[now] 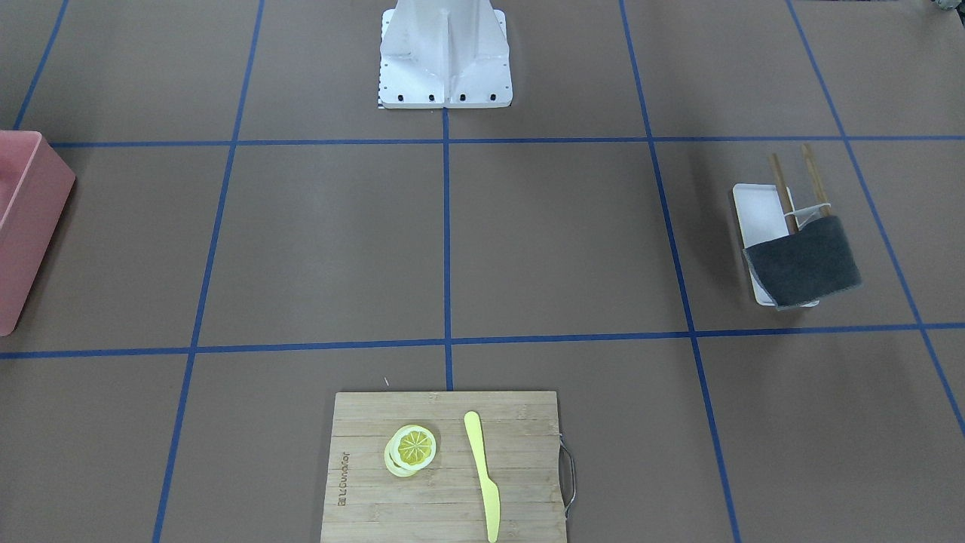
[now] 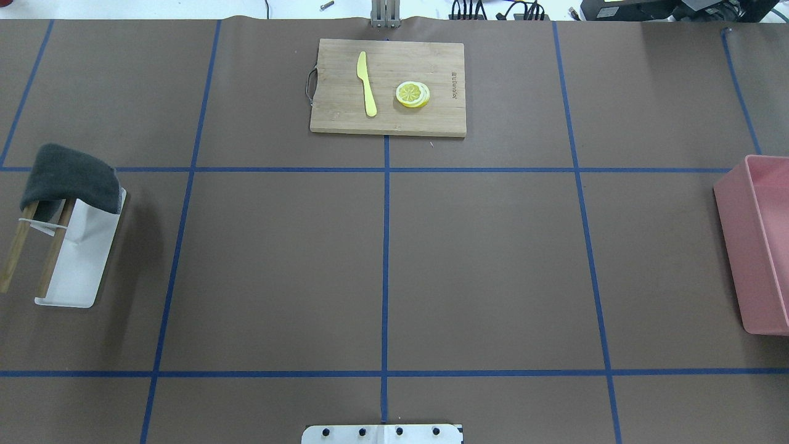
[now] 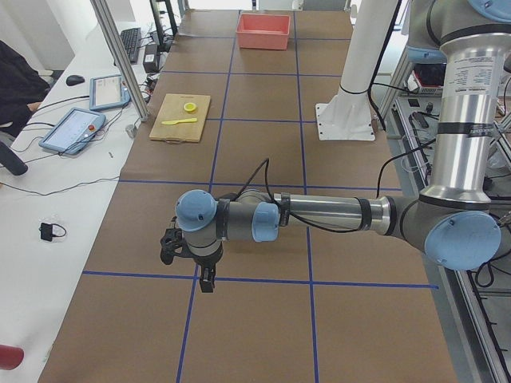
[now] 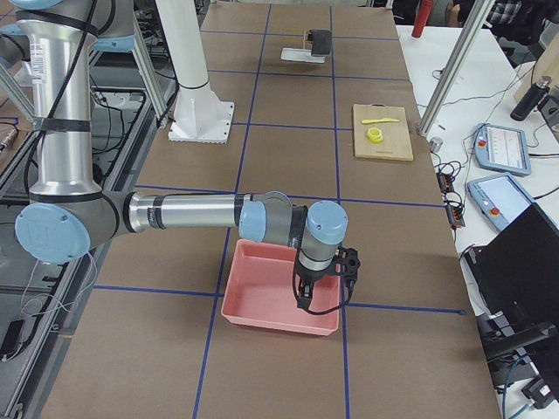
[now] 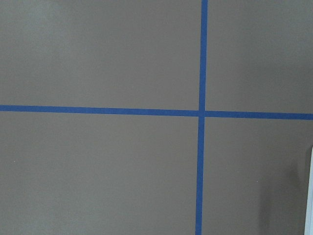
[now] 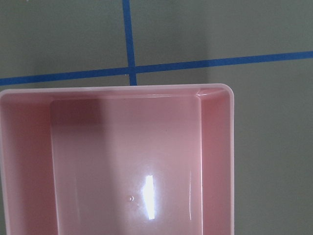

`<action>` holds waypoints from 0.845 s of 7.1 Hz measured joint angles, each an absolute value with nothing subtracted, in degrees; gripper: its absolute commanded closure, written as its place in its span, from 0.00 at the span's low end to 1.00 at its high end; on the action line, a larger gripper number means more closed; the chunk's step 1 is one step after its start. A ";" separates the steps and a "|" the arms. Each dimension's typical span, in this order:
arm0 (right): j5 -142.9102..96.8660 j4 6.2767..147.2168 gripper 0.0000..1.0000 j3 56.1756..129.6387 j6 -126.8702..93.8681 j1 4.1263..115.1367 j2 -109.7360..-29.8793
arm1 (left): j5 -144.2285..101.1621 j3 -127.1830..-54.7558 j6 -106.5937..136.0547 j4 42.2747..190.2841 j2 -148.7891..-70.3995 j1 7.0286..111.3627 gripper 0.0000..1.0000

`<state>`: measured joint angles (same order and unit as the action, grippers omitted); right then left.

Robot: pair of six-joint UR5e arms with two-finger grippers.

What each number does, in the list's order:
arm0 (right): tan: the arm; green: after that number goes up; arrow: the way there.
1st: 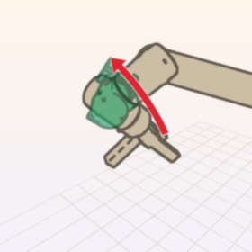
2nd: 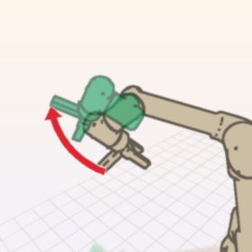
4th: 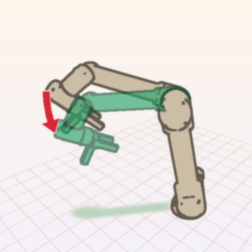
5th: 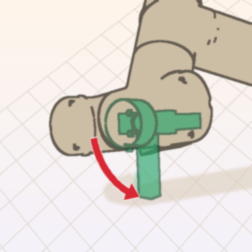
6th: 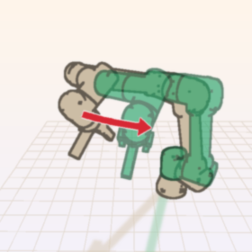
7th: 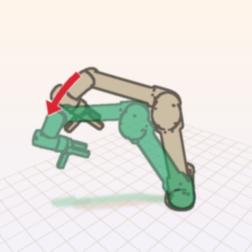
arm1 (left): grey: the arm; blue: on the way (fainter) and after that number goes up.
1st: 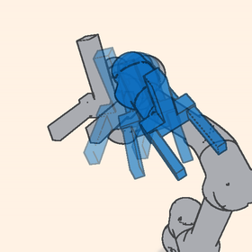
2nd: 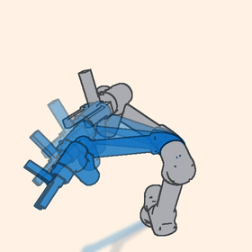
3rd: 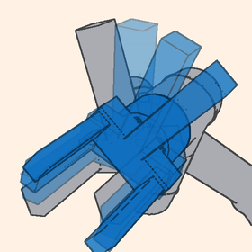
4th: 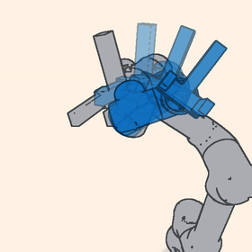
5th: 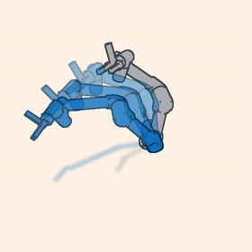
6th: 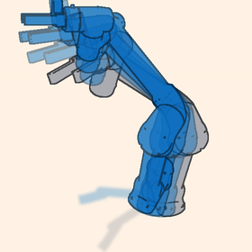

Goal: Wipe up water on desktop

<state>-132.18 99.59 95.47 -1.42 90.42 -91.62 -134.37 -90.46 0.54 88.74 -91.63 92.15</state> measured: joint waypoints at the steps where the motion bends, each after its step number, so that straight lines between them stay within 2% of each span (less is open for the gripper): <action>1: -132.18 99.58 0.00 95.46 -1.41 90.43 -91.60 | -134.43 -90.86 0.44 88.77 -91.34 92.14 0.02; 6: -133.23 99.58 0.00 96.09 -1.30 90.44 -91.41 | -134.40 -91.34 0.37 88.51 -90.97 92.15 0.02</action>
<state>-133.23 99.58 96.09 -1.30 90.44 -91.41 -134.40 -91.34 0.37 88.51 -90.97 92.15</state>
